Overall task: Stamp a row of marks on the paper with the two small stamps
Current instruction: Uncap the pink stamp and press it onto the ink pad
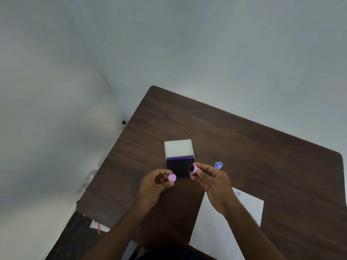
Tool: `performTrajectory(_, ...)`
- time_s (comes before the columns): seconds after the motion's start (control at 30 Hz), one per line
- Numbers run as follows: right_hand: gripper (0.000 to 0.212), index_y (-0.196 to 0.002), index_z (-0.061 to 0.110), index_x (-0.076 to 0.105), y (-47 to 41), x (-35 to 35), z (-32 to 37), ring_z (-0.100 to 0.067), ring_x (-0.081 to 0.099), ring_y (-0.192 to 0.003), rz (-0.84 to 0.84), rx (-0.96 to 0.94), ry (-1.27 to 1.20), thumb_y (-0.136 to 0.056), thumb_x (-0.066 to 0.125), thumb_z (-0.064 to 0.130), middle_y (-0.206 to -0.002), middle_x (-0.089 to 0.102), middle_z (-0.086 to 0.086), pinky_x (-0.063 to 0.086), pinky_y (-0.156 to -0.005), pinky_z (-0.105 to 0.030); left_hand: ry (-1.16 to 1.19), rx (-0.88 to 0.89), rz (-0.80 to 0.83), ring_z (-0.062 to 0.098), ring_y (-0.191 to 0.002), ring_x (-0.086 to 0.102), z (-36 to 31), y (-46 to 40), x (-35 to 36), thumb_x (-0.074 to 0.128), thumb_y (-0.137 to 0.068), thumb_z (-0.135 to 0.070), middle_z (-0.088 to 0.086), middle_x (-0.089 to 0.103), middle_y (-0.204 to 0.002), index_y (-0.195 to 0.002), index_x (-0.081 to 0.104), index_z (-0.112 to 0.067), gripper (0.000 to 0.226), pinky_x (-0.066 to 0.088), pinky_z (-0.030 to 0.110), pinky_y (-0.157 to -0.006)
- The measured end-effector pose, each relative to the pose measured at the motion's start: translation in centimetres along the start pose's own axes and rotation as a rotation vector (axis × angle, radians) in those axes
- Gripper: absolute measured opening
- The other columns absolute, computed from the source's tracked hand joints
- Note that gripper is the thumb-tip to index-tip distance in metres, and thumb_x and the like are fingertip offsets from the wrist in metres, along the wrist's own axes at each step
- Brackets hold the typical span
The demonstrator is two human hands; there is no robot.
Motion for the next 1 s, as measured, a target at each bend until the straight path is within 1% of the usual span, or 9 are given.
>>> performTrajectory(0.07, 0.022, -0.104, 0.011, 0.072, -0.1, 0.3, -0.1, -0.028, 0.073, -0.092, 0.02, 0.017, 0.01, -0.086, 0.064, 0.004, -0.1, 0.076, -0.008, 0.06, -0.08, -0.03, -0.117, 0.05, -0.122, 0.007, -0.098, 0.06, 1.6, 0.0, -0.8, 0.081, -0.075, -0.025, -0.015, 0.067, -0.1, -0.097, 0.069, -0.036, 0.028, 0.052, 0.026, -0.084)
performTrajectory(0.13, 0.022, -0.105, 0.012, 0.072, -0.2, 0.7, -0.2, -0.027, 0.073, -0.093, 0.025, 0.029, 0.031, -0.086, 0.064, 0.005, -0.1, 0.076, -0.007, 0.059, -0.081, -0.031, -0.229, 0.089, -0.238, 0.008, -0.101, 0.054, 2.7, 0.0, -1.8, 0.082, -0.074, -0.029, -0.018, 0.064, -0.099, -0.097, 0.072, -0.036, 0.027, 0.048, 0.026, -0.085)
performTrajectory(0.2, 0.022, -0.105, 0.011, 0.072, -0.2, 1.1, -0.4, -0.029, 0.073, -0.093, 0.033, 0.033, 0.029, -0.086, 0.064, 0.004, -0.1, 0.076, -0.007, 0.06, -0.082, -0.032, -0.22, 0.096, -0.291, 0.008, -0.102, 0.057, 3.5, -0.2, -2.7, 0.08, -0.076, -0.032, -0.019, 0.067, -0.1, -0.101, 0.073, -0.034, 0.026, 0.05, 0.027, -0.086)
performTrajectory(0.27, 0.022, -0.106, 0.01, 0.072, -0.3, 1.3, -0.6, -0.031, 0.072, -0.094, 0.041, 0.035, 0.006, -0.086, 0.064, 0.004, -0.102, 0.075, -0.01, 0.059, -0.085, -0.035, -0.192, 0.091, -0.294, 0.007, -0.101, 0.06, 4.1, -0.3, -3.0, 0.077, -0.08, -0.034, -0.016, 0.069, -0.102, -0.107, 0.073, -0.029, 0.027, 0.052, 0.026, -0.087)
performTrajectory(0.4, 0.021, -0.103, 0.011, 0.073, -0.6, 1.9, -0.7, -0.031, 0.071, -0.095, 0.032, 0.06, 0.006, -0.085, 0.064, 0.004, -0.103, 0.075, -0.01, 0.058, -0.088, -0.038, -0.181, 0.017, -0.283, 0.002, -0.094, 0.06, 4.8, -0.6, -2.9, 0.07, -0.086, -0.036, -0.007, 0.066, -0.105, -0.115, 0.07, -0.025, 0.031, 0.046, 0.013, -0.084)
performTrajectory(0.53, 0.024, -0.102, 0.012, 0.073, -0.9, 2.8, -0.7, -0.033, 0.071, -0.096, 0.045, 0.071, -0.004, -0.079, 0.067, 0.01, -0.105, 0.074, -0.01, 0.058, -0.086, -0.036, -0.193, -0.019, -0.266, 0.003, -0.093, 0.06, 5.7, -1.1, -2.7, 0.069, -0.088, -0.031, -0.009, 0.064, -0.105, -0.117, 0.067, -0.028, 0.029, 0.045, 0.014, -0.085)
performTrajectory(0.63, 0.022, -0.102, 0.012, 0.073, -1.1, 3.1, -0.5, -0.032, 0.071, -0.097, 0.037, 0.07, -0.02, -0.083, 0.065, 0.006, -0.106, 0.074, -0.012, 0.058, -0.086, -0.036, -0.232, -0.015, -0.272, 0.002, -0.092, 0.056, 5.6, -1.4, -2.6, 0.069, -0.087, -0.034, -0.008, 0.064, -0.104, -0.116, 0.068, -0.026, 0.029, 0.045, 0.018, -0.087)
performTrajectory(0.77, 0.021, -0.101, 0.012, 0.073, -1.3, 3.3, -0.3, -0.031, 0.071, -0.097, 0.031, 0.083, -0.045, -0.084, 0.063, 0.004, -0.106, 0.074, -0.012, 0.059, -0.084, -0.034, -0.468, 0.079, -0.367, 0.01, -0.104, 0.051, 5.6, -1.7, -2.7, 0.075, -0.081, -0.036, -0.012, 0.068, -0.105, -0.103, 0.072, -0.03, 0.023, 0.035, 0.024, -0.086)
performTrajectory(1.0, 0.024, -0.105, 0.009, 0.071, -1.3, 3.6, -0.3, -0.031, 0.07, -0.098, 0.035, 0.101, -0.073, -0.084, 0.063, 0.003, -0.108, 0.073, -0.012, 0.059, -0.084, -0.033, -0.582, 0.006, -0.37, 0.018, -0.111, 0.047, 5.5, -1.6, -2.6, 0.077, -0.079, -0.032, -0.004, 0.064, -0.115, -0.111, 0.07, -0.027, 0.033, 0.03, 0.025, -0.086)
Point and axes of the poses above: each hand's wrist, its own y-axis away from the middle knuckle, its own x-axis out of the palm, z = x × y, the point moved 1 cm from there along -y, towards the middle knuckle
